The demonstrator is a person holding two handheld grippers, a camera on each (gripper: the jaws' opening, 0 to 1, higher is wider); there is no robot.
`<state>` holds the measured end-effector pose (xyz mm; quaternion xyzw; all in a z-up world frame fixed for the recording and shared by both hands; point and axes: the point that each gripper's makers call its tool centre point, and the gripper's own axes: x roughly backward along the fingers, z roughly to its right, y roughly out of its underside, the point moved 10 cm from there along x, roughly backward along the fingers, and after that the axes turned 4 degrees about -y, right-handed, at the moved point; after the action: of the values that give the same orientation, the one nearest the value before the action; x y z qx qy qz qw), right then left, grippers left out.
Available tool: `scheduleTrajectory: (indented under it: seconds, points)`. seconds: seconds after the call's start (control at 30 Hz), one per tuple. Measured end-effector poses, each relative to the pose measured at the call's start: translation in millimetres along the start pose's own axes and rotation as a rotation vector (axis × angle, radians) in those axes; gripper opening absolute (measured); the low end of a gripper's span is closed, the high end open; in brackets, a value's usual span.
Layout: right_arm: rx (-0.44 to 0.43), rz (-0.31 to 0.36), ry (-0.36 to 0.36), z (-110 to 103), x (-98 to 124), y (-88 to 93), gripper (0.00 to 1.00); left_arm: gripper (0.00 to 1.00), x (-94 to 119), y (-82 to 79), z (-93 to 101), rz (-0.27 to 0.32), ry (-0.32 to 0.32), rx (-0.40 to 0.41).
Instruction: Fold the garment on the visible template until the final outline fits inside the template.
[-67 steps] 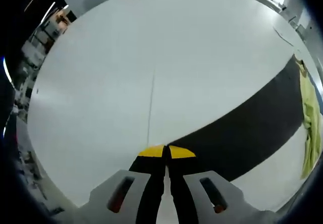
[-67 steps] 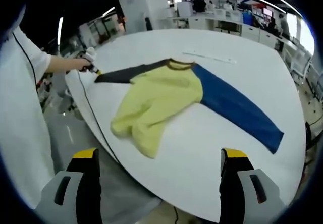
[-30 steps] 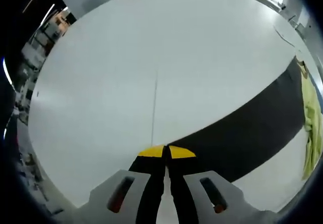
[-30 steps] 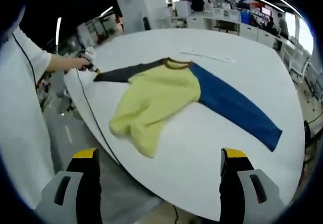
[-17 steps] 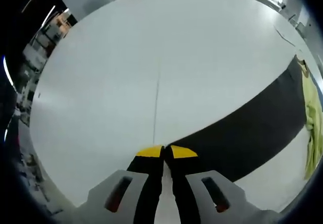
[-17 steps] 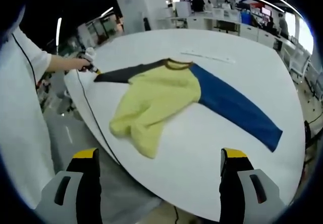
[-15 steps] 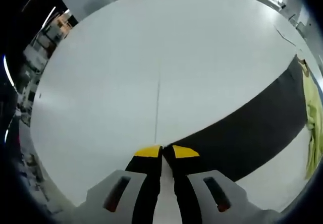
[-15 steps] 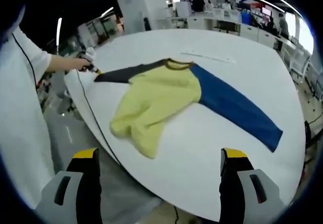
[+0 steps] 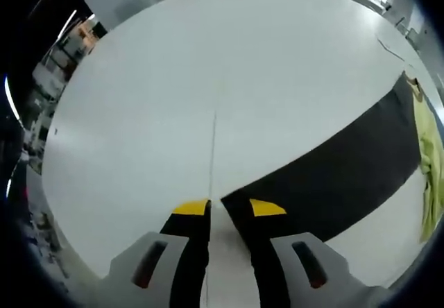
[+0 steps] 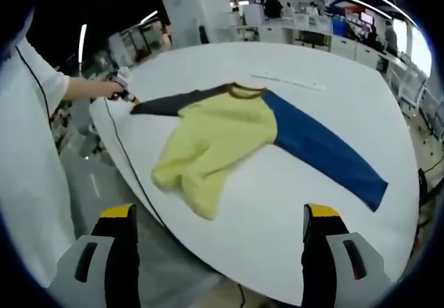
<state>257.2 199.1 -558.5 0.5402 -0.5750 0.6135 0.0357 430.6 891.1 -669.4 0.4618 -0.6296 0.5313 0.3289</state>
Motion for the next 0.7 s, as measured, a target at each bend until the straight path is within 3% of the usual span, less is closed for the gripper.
scheduleTrajectory:
  seconds: [0.27,0.4,0.43,0.7]
  points:
    - [0.006,0.006,-0.007,-2,1,0.2,0.99,0.26,8,9.7,2.3,0.001,0.016,-0.002]
    - [0.012,0.014,-0.010,-3,2,-0.8,0.99,0.29,16,8.6,6.3,0.040,0.043,-0.025]
    - [0.014,0.016,-0.012,-4,2,-1.2,0.99,0.30,18,6.4,8.6,0.073,0.053,-0.035]
    - [0.029,0.023,-0.011,-6,6,-2.4,0.99,0.37,33,9.2,20.0,0.101,0.090,-0.047]
